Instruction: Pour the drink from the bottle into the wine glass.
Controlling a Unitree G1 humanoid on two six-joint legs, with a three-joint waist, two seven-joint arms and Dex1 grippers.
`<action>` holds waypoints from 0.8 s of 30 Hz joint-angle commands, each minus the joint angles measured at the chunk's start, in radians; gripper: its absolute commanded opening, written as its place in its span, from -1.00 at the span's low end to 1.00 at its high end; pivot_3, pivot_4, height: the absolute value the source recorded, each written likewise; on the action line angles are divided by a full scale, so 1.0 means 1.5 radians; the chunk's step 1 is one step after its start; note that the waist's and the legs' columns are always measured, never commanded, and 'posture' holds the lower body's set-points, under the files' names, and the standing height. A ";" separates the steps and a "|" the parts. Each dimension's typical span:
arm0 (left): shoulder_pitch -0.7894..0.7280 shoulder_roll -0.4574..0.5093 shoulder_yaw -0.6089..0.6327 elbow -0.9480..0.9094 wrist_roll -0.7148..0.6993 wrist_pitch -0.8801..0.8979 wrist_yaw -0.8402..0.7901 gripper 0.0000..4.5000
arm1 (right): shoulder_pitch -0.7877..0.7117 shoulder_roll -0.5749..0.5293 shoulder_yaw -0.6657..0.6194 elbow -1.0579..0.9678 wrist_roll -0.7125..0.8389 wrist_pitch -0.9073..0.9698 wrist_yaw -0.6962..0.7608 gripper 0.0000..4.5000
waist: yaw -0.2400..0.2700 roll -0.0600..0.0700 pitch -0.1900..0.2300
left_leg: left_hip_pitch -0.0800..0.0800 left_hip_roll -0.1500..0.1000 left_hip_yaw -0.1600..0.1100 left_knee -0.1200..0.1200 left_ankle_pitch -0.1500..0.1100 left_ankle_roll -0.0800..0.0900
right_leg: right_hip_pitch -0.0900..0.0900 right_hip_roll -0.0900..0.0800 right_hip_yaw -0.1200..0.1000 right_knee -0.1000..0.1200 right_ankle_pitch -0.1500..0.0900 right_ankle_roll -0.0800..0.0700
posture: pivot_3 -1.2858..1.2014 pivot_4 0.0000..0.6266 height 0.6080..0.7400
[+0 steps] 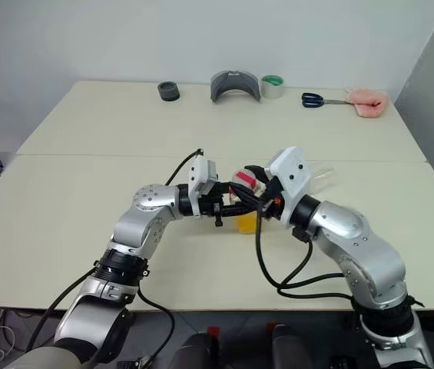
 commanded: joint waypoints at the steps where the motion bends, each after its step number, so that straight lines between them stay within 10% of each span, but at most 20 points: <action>1: -0.024 0.000 -0.001 -0.045 -0.026 0.011 -0.020 -0.20 | -0.071 -0.090 0.047 0.124 -0.010 -0.102 0.262 -0.18 | -0.001 0.000 0.000 | 0.000 0.000 0.000 0.000 0.000 0.000 | 0.000 0.000 0.000 0.000 0.000 0.000 | 0.03 -0.52 1.00; 8: -0.022 0.002 0.003 -0.056 -0.023 0.017 -0.010 -0.21 | -0.165 -0.094 0.036 0.254 0.000 -0.099 0.361 -0.18 | -0.010 0.000 0.001 | 0.000 0.001 -0.001 -0.001 0.000 0.001 | 0.000 0.001 -0.001 0.000 0.000 -0.001 | 0.03 -0.52 1.00; 12: -0.016 0.000 0.005 -0.064 -0.022 0.024 0.005 -0.21 | -0.132 -0.090 -0.013 0.211 0.003 -0.090 0.298 0.42 | -0.007 0.000 0.001 | -0.001 0.001 -0.001 0.000 0.000 0.001 | 0.000 -0.001 -0.001 0.000 0.000 0.000 | 0.03 -0.52 1.00; 15: -0.018 0.002 0.008 -0.057 -0.018 0.022 0.012 -0.21 | -0.063 -0.109 -0.092 0.090 0.054 -0.028 0.230 0.87 | 0.000 0.000 0.001 | -0.001 0.001 -0.001 0.000 0.000 0.000 | -0.001 -0.001 -0.001 0.000 0.000 0.000 | 0.03 -0.52 1.00; 24: -0.046 -0.006 0.012 0.002 -0.010 0.001 0.012 -0.21 | 0.088 0.014 -0.093 -0.179 0.004 0.084 -0.123 0.87 | -0.001 0.000 0.001 | 0.000 0.001 0.000 0.000 0.000 0.000 | 0.000 0.000 0.000 0.001 0.000 0.000 | 0.03 -0.52 1.00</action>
